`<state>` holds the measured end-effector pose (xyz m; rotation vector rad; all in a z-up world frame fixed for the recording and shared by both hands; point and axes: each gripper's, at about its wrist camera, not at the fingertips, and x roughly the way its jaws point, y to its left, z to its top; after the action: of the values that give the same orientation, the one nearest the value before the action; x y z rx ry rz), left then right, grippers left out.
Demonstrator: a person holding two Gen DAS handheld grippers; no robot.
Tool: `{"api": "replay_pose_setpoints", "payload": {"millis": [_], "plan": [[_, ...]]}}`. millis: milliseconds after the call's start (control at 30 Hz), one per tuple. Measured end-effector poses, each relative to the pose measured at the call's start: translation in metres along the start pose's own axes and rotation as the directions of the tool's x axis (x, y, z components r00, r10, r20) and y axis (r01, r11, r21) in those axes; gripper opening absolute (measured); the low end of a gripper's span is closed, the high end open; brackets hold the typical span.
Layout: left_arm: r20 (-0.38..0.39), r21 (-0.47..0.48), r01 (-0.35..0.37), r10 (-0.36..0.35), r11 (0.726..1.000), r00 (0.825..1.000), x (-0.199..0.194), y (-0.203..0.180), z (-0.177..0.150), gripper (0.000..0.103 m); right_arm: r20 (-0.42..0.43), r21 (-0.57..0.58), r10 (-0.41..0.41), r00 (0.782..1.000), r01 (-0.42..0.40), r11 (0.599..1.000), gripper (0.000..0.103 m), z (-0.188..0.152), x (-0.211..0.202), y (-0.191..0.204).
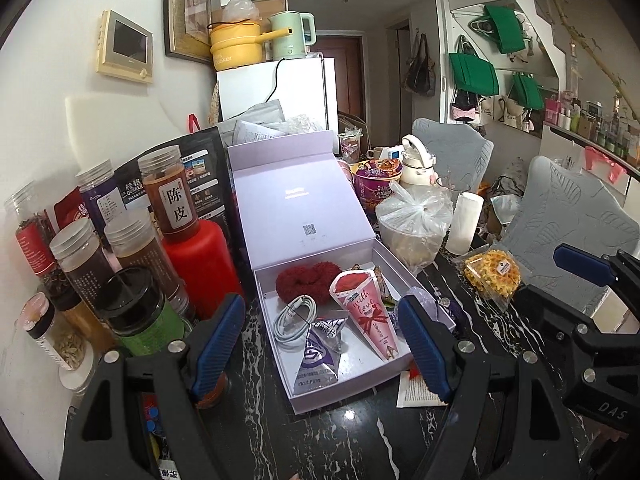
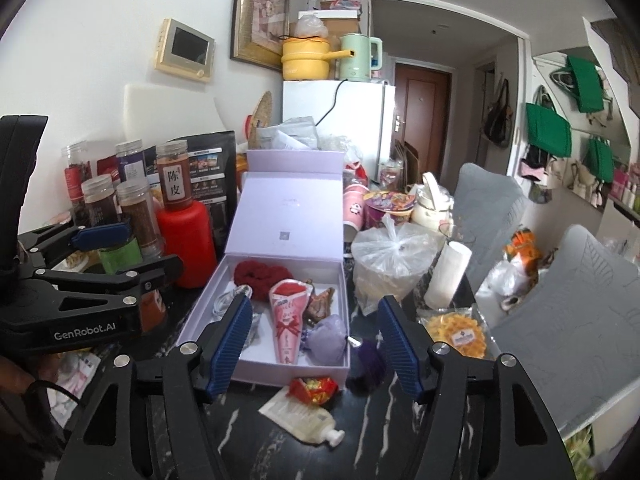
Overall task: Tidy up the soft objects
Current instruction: 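Withdraw both grippers from the box toward the white lotion tube, then grasp the white lotion tube with the right gripper and lift it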
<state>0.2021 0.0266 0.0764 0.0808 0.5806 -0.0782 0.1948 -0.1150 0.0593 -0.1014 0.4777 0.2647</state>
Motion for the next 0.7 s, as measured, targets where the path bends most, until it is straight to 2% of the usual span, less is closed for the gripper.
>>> {"api": "replay_pose_setpoints", "payload": {"millis": [133,267,700], "plan": [[-0.003,0.009,0.011,-0.011,1.0,1.0,-0.01,-0.005,-0.013,0.079,-0.013,0.012,-0.005,1.0,0.005,1.0,0.066,-0.013,-0.008,-0.001],[-0.024,-0.003,0.082,-0.082,0.997,0.996,-0.015,-0.008,-0.025,0.079,-0.035,0.025,-0.004,0.999,0.005,1.0,0.066,-0.027,-0.011,-0.001],[-0.076,-0.021,0.068,-0.069,0.997,0.995,-0.016,-0.014,-0.067,0.079,-0.123,0.091,0.013,0.992,-0.002,0.996,0.066,-0.081,-0.008,-0.009]]}}
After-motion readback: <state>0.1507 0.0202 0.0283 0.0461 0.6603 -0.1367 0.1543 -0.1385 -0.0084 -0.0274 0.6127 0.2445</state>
